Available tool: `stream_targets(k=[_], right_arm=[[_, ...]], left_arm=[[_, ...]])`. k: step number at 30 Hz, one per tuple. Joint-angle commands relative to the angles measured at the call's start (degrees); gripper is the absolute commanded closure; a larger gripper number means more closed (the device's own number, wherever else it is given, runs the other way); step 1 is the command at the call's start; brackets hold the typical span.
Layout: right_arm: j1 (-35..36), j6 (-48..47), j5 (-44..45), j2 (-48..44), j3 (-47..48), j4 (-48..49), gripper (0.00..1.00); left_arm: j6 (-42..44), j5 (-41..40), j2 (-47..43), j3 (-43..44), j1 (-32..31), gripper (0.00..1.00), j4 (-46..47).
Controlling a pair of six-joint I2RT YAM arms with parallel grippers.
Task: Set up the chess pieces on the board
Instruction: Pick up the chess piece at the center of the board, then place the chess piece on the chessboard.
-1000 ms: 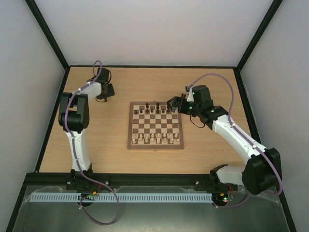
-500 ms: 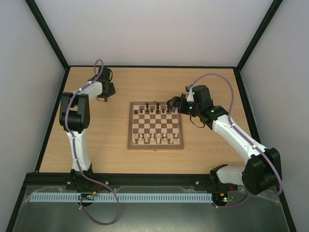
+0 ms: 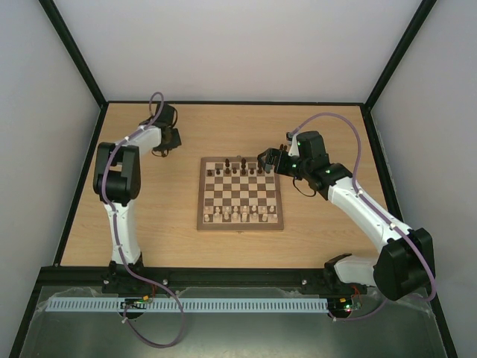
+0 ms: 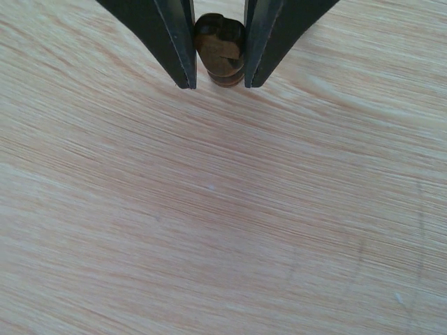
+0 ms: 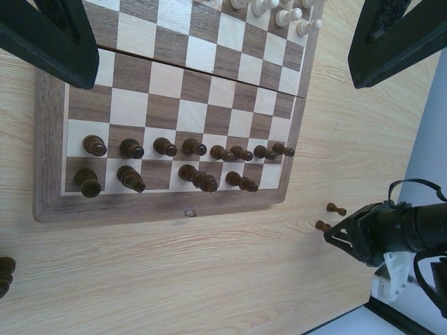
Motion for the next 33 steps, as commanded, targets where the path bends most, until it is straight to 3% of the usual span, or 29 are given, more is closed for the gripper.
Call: stream_targets(k=[1, 11, 21, 33], right_arm=[[0.45, 0.42, -0.90, 0.33, -0.56, 0.23, 0.01], [0.45, 0.11, 0.08, -1.37, -0.33, -0.59, 0.01], [0.44, -0.31, 1.01, -3.44, 0.05, -1.69, 0.02], [0.45, -0.42, 0.94, -4.40, 0.09, -2.11, 0.01]], left_arm=[[-0.13, -1.11, -3.95, 1.57, -3.26, 0.85, -2.96], [0.41, -1.08, -11.43, 1.77, -12.34, 0.84, -7.66], [-0.42, 1.07, -10.63, 3.16, -23.34, 0.83, -9.66], [-1.09, -1.12, -8.61, 3.78, -27.18, 0.83, -11.20]])
